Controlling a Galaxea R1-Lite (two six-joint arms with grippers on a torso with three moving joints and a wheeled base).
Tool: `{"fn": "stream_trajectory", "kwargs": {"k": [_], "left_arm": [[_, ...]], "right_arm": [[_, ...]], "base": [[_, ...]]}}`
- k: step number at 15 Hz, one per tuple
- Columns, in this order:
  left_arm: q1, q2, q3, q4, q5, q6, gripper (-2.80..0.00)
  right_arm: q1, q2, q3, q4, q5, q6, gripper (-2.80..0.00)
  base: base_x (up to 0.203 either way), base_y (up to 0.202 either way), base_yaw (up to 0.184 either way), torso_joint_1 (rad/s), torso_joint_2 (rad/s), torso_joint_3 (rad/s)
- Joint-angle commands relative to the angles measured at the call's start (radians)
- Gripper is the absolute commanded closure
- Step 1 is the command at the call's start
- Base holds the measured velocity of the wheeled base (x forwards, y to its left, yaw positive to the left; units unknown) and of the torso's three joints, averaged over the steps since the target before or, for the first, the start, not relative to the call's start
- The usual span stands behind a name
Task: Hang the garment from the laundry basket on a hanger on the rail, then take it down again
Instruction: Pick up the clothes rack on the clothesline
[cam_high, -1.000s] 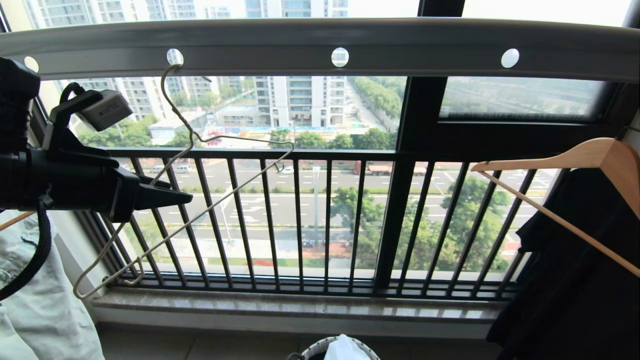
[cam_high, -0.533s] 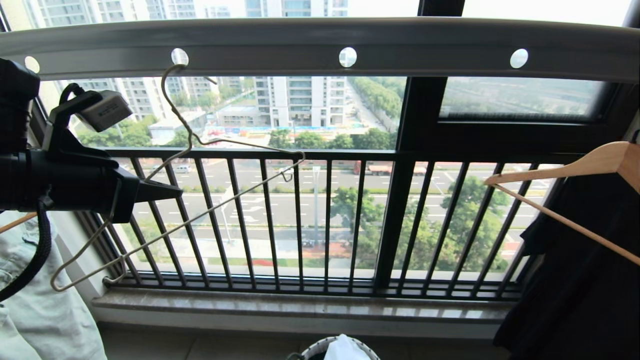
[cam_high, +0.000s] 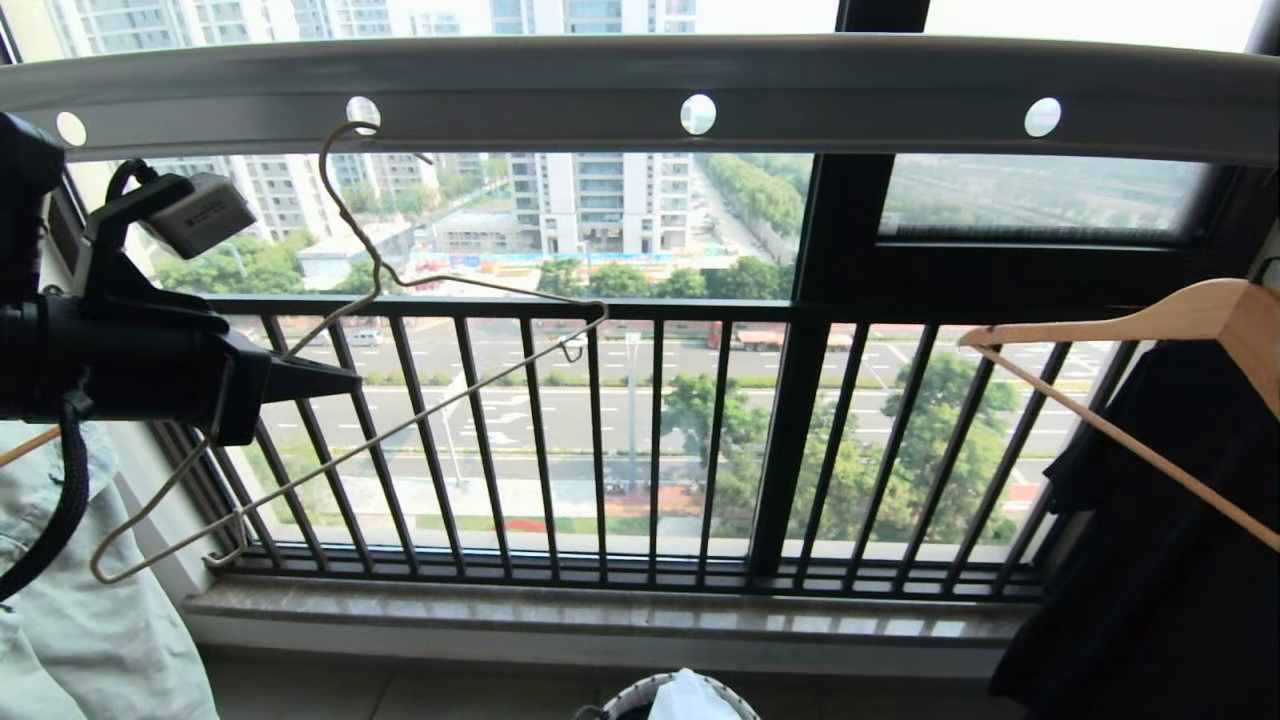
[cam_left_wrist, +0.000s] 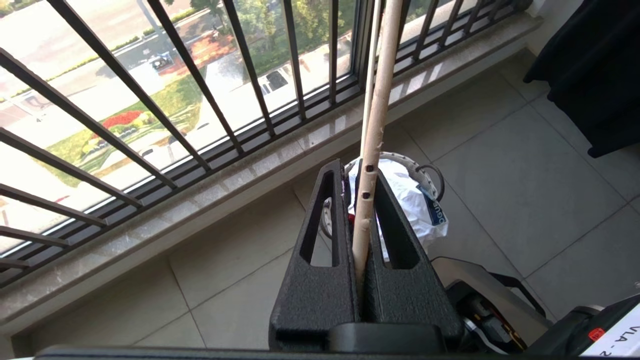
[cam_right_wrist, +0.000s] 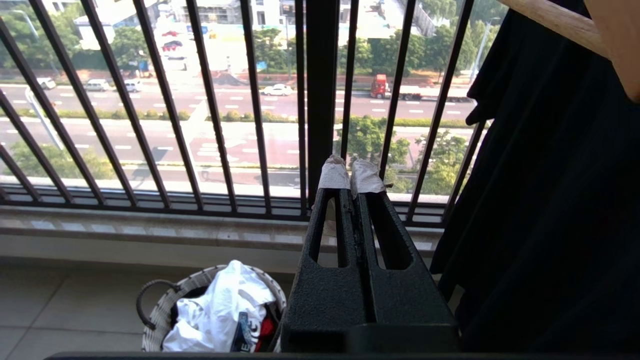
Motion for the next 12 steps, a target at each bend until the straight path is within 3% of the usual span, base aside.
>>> {"fn": "stream_trajectory", "kwargs": {"k": [1, 12], "left_arm": [[0.001, -0.014, 0.0, 0.002, -0.001, 0.002, 0.0], [0.001, -0.06, 0.015, 0.002, 0.002, 0.005, 0.0]], "right_arm": [[0.001, 0.0, 0.001, -0.002, 0.0, 0.0, 0.0], [0.001, 0.0, 0.001, 0.0, 0.0, 0.0, 0.0]], "base": [[0.0, 0.0, 0.0, 0.0, 0.0, 0.0], [0.0, 0.0, 0.0, 0.0, 0.0, 0.0]]}}
